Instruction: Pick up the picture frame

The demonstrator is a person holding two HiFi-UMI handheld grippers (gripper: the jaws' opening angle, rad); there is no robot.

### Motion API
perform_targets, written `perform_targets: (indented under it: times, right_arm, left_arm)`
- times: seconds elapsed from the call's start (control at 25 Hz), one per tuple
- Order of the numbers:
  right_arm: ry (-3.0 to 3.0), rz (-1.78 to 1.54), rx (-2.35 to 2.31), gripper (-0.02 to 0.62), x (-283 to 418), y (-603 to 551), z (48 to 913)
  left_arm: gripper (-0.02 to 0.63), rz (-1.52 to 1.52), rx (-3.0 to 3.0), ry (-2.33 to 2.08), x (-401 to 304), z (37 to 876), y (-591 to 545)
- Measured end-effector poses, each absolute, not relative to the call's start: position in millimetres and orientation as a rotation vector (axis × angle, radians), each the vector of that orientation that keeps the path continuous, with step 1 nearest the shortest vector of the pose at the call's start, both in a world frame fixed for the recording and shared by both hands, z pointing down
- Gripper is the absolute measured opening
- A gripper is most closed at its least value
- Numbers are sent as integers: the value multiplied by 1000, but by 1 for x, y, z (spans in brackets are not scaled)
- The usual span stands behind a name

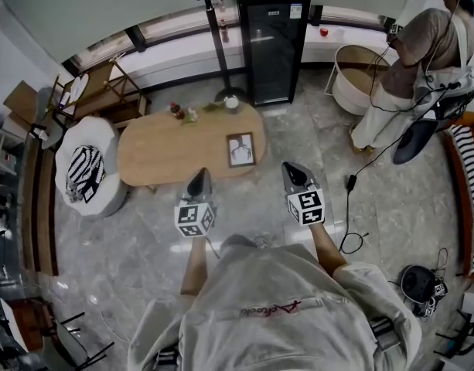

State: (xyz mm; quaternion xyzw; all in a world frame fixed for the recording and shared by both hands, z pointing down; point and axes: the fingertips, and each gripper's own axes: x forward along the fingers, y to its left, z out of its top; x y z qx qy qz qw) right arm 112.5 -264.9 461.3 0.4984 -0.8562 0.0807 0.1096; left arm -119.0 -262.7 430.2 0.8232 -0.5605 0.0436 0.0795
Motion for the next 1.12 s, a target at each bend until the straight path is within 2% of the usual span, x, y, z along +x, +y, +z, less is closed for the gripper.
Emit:
perform_targets:
  times: [0.6,1.12]
  right_arm:
    - [-2505,297,1397,5,96,-281,491]
    - [-2467,356,1371,5,66,-366,515]
  left_arm:
    - [3,192,2405,-1666,-133,464,-275]
    - [3,226,2384,-1599,-152,491,-366]
